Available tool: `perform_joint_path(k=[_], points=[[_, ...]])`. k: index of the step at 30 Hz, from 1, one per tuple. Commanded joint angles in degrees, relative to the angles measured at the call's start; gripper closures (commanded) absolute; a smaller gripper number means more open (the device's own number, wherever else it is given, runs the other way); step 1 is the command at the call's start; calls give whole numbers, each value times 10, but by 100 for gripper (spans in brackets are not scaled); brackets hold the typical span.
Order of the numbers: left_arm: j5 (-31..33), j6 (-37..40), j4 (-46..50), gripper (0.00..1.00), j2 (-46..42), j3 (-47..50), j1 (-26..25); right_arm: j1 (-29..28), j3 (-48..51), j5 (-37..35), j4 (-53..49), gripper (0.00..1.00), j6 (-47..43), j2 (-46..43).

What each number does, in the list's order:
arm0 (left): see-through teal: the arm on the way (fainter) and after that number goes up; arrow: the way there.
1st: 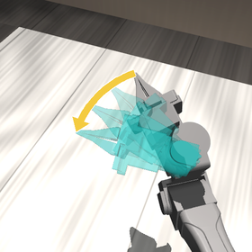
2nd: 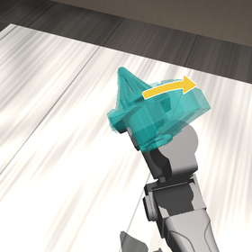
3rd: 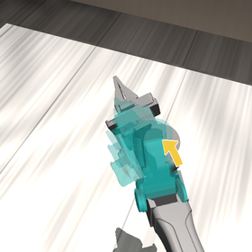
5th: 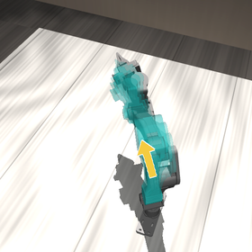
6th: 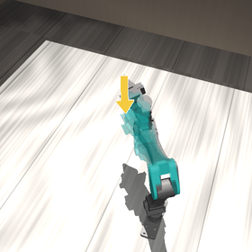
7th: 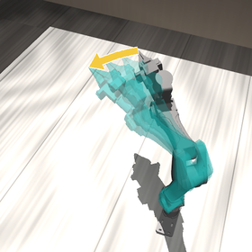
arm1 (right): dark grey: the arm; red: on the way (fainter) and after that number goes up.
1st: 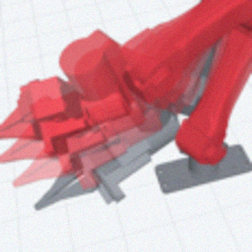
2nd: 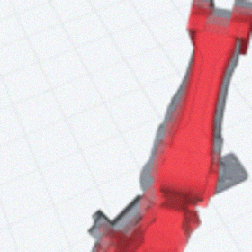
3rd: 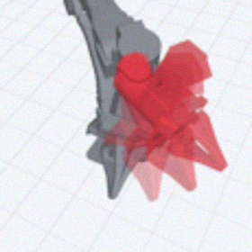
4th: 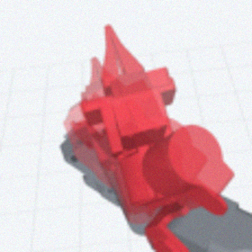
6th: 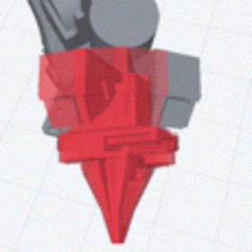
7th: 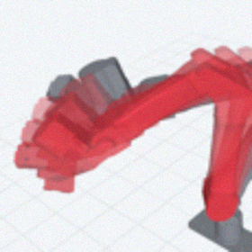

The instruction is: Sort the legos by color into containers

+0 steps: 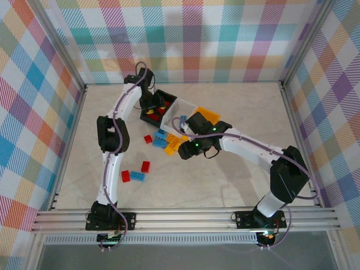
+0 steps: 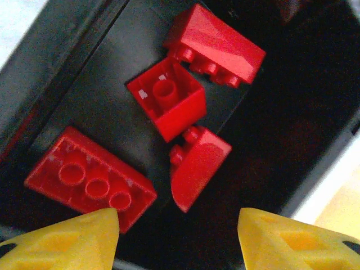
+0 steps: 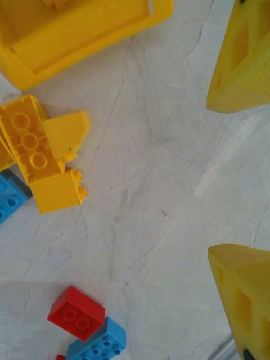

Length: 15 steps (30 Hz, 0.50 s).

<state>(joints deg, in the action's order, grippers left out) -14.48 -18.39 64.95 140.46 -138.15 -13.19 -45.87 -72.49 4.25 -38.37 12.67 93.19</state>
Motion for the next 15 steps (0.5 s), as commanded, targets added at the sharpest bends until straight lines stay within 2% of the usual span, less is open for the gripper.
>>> perform_joint_path(k=[1, 6, 11, 15], points=[[4, 21, 35, 38, -112, 38, -5, -18, -24, 44, 15, 36, 21, 35], [42, 40, 27, 34, -255, 219, -7, -41, -33, 39, 27, 36, 48, 60], [65, 39, 9, 34, -402, 444, -23, -41, 9, 0, 66, 36, 90, 25], [70, 16, -15, 34, -483, 581, -53, -41, 21, -19, 64, 36, 98, 6]])
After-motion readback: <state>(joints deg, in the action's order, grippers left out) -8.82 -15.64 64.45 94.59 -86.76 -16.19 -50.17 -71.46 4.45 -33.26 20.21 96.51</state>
